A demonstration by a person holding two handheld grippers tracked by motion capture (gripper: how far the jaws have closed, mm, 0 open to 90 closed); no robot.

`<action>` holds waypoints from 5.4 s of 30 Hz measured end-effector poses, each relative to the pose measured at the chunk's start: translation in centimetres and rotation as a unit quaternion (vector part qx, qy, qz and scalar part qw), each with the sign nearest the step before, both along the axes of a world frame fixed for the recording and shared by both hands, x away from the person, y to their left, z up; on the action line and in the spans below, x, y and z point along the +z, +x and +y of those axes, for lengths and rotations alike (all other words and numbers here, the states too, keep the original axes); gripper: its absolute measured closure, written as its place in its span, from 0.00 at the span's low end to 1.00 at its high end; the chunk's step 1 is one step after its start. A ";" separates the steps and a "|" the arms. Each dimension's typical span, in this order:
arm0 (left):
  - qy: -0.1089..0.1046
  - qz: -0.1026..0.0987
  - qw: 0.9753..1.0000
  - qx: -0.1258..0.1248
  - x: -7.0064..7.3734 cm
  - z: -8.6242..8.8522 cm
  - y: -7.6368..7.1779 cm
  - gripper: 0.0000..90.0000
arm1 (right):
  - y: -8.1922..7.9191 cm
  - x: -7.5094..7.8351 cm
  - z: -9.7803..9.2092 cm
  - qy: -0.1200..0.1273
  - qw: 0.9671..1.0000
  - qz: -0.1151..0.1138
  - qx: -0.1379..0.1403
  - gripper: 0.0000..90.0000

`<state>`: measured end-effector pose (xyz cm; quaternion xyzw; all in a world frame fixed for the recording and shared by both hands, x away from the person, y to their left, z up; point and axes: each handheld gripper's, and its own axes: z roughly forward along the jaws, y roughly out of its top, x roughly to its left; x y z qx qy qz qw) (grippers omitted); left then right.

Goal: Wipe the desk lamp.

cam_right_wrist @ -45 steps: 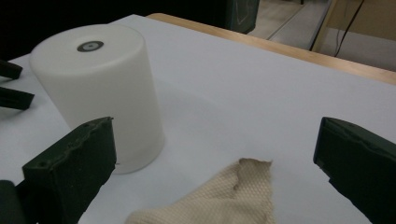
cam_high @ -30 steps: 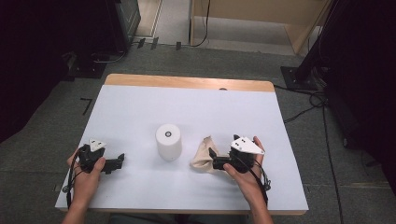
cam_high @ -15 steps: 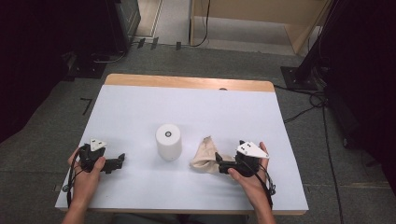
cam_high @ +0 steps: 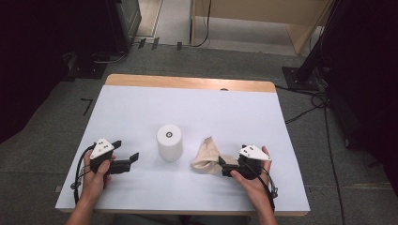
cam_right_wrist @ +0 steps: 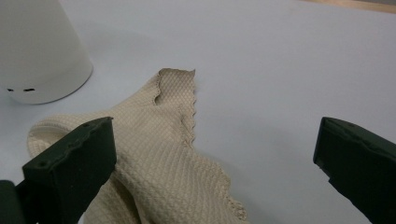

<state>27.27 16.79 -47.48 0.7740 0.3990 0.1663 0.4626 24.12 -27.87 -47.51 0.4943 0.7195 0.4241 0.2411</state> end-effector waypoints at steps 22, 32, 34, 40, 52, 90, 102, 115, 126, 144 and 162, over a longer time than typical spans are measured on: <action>0.000 0.003 0.995 -0.099 1.1 -7.4 1.0 0.00 | 0.5 -1.0 0.2 0.001 1.000 0.016 0.018 0.00; 0.018 0.003 0.996 -0.090 0.8 -9.7 2.3 0.00 | 0.3 -1.1 0.9 -0.005 0.999 0.017 0.036 0.00; 0.012 0.001 0.997 -0.080 0.6 -10.2 2.5 0.00 | 0.3 -1.2 1.1 -0.004 0.999 0.022 0.037 0.00; 0.021 -0.023 0.998 -0.061 0.3 -11.4 2.6 0.00 | 0.3 -1.4 1.6 -0.011 0.999 0.023 0.044 0.00; 0.050 -0.051 0.997 -0.031 -1.0 -13.1 2.8 0.08 | 0.4 -1.5 1.8 -0.014 0.999 0.023 0.041 0.00; 0.104 -0.004 0.986 -0.131 1.2 -9.9 1.8 0.09 | -0.4 -1.9 2.8 -0.050 0.983 0.025 0.176 0.86; 0.106 0.012 0.981 -0.160 1.5 -9.3 1.6 0.09 | 0.0 -1.9 5.8 -0.025 0.988 0.014 0.154 0.73; 0.102 0.010 0.981 -0.165 1.3 -9.3 1.8 0.09 | 3.4 -2.2 6.7 -0.038 0.976 0.034 0.211 0.16; 0.108 0.002 0.980 -0.167 1.3 -9.6 1.7 0.09 | 3.5 -2.8 7.2 -0.065 0.974 0.060 0.208 0.30; 0.125 0.013 0.971 -0.202 1.8 -11.2 1.6 0.09 | 1.3 3.7 5.3 0.093 0.984 -0.035 0.148 0.94; 0.143 0.002 0.962 -0.232 2.3 -13.6 1.0 0.09 | 2.0 5.9 9.6 0.102 0.979 -0.027 0.173 0.93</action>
